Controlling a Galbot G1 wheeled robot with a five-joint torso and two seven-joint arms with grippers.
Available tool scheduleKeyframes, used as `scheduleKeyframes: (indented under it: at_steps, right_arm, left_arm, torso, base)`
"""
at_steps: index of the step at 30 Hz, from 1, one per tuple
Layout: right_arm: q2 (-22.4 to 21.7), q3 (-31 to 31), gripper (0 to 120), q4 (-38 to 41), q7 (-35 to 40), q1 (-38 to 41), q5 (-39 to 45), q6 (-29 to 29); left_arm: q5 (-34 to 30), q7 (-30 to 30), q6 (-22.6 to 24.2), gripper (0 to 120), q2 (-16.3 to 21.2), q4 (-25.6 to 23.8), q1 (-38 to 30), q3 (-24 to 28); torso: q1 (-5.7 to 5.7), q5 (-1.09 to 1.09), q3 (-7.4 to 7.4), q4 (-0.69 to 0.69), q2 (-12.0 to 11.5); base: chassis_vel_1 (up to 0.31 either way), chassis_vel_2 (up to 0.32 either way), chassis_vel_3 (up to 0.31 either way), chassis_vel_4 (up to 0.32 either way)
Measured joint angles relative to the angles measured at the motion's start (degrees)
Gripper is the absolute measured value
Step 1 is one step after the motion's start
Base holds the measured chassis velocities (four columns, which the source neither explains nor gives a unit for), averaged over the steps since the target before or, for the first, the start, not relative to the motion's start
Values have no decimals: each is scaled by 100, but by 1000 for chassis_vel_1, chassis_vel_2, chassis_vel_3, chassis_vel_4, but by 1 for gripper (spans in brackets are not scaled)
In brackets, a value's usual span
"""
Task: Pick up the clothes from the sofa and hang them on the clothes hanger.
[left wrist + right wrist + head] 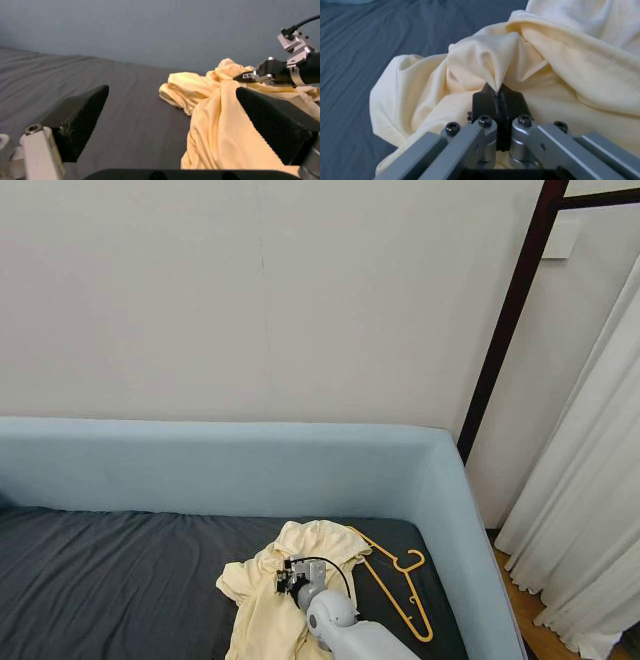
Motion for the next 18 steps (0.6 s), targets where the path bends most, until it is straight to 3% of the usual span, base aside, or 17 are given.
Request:
scheduleKeyframes:
  at_steps: [8,12,18]
  right_arm:
    - [-523,-416,0,1008,133,64,-115,68]
    - [-957,-771,0,1875,337,410,132,-43]
    - [-1229,-1029,0,2406,434,952,463,-119]
  left_arm:
    - [-62,-27,-11,100,20,53,-57,-10]
    - [-124,-34,-11,100,47,71,-127,-7]
    - [-207,-40,-5,100,58,55,-181,-22]
  torso:
    - [0,0,0,0,0]
    - [0,1,0,0,0]
    - [0,0,0,-1,0]
  base:
    - [0,0,0,0]
    - [0,0,0,0]
    - [0,0,0,0]
